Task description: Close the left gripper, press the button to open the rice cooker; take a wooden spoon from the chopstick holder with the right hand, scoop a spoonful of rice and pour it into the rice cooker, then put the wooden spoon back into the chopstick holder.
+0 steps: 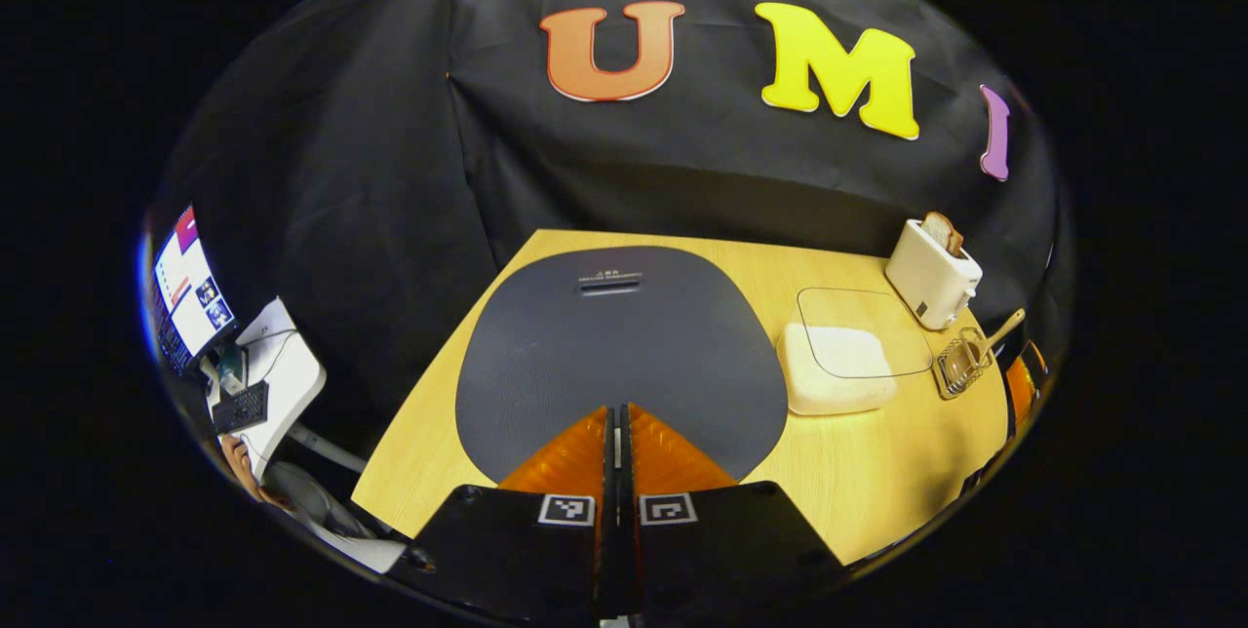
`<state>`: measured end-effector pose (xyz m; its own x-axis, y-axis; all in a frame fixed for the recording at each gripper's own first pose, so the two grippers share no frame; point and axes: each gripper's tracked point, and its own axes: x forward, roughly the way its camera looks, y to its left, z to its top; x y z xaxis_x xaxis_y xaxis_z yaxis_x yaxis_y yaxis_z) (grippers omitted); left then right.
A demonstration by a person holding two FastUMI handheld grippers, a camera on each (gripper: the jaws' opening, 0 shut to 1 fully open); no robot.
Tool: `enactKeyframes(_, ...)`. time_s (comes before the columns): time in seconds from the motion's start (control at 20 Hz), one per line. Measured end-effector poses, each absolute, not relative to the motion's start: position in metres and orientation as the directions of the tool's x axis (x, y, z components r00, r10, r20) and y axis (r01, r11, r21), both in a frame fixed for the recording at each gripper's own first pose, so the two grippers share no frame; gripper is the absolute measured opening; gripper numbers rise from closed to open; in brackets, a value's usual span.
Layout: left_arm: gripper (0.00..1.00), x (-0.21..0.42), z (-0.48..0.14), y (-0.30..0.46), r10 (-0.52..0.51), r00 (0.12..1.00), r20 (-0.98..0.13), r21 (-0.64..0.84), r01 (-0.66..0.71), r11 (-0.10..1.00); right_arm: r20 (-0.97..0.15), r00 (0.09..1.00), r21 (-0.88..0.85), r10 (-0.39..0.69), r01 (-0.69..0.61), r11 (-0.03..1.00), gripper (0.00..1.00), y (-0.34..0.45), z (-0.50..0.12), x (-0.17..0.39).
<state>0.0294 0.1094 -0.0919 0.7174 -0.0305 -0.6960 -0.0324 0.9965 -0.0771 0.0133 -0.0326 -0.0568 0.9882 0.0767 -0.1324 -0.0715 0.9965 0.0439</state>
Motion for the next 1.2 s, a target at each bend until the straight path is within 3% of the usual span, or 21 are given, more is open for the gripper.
enactKeyframes(0.35, 0.03, 0.028, -0.097, 0.111, -0.031, 0.699, -0.715, -0.093, -0.051, 0.994, -0.144, 0.986, 0.086, 0.087, -0.075, 0.993, 0.95, -0.032, -0.072, 0.017)
enactKeyframes(0.4, 0.03, 0.028, -0.096, 0.11, -0.024, 0.71, -0.704, -0.087, -0.053, 0.995, -0.146, 0.985, 0.087, 0.09, -0.078, 0.993, 0.9, -0.03, -0.072, 0.017)
enactKeyframes(0.5, 0.03, 0.03, -0.095, 0.111, -0.017, 0.722, -0.691, -0.078, -0.05, 0.996, -0.155, 0.984, 0.081, 0.092, -0.08, 0.994, 0.9, -0.029, -0.073, 0.016)
enactKeyframes(0.6, 0.03, 0.029, -0.092, 0.11, -0.024, 0.738, -0.675, -0.1, -0.059, 0.993, -0.145, 0.987, 0.064, 0.073, -0.065, 0.996, 0.95, -0.036, -0.066, 0.012)
enactKeyframes(0.75, 0.03, 0.036, -0.074, 0.11, -0.023, 0.794, -0.608, -0.119, -0.062, 0.991, -0.124, 0.992, 0.06, 0.038, -0.031, 0.998, 0.95, -0.05, -0.057, 0.006)
enactKeyframes(0.9, 0.03, 0.054, -0.032, 0.112, -0.002, 0.889, -0.458, -0.081, -0.04, 0.996, -0.129, 0.991, 0.069, 0.023, -0.014, 0.998, 0.95, -0.056, -0.055, 0.002)
enactKeyframes(0.95, 0.14, 0.061, -0.018, 0.108, -0.01, 0.912, -0.41, -0.06, -0.016, 0.998, -0.125, 0.992, 0.066, 0.018, -0.01, 0.998, 0.95, -0.059, -0.053, 0.0)
enactKeyframes(1.05, 0.49, 0.068, 0.008, 0.119, 0.05, 0.946, -0.32, 0.005, -0.051, 0.999, -0.114, 0.993, 0.051, 0.003, 0.003, 0.999, 0.95, -0.064, -0.049, -0.004)
enactKeyframes(1.15, 0.67, 0.075, 0.032, 0.125, 0.099, 0.968, -0.231, 0.009, -0.1, 0.995, -0.106, 0.994, 0.041, -0.016, 0.02, 0.999, 0.95, -0.07, -0.045, -0.005)
enactKeyframes(1.2, 0.71, 0.077, 0.039, 0.127, 0.117, 0.973, -0.197, -0.001, -0.12, 0.993, -0.106, 0.994, 0.042, -0.022, 0.027, 0.999, 0.95, -0.074, -0.044, -0.007)
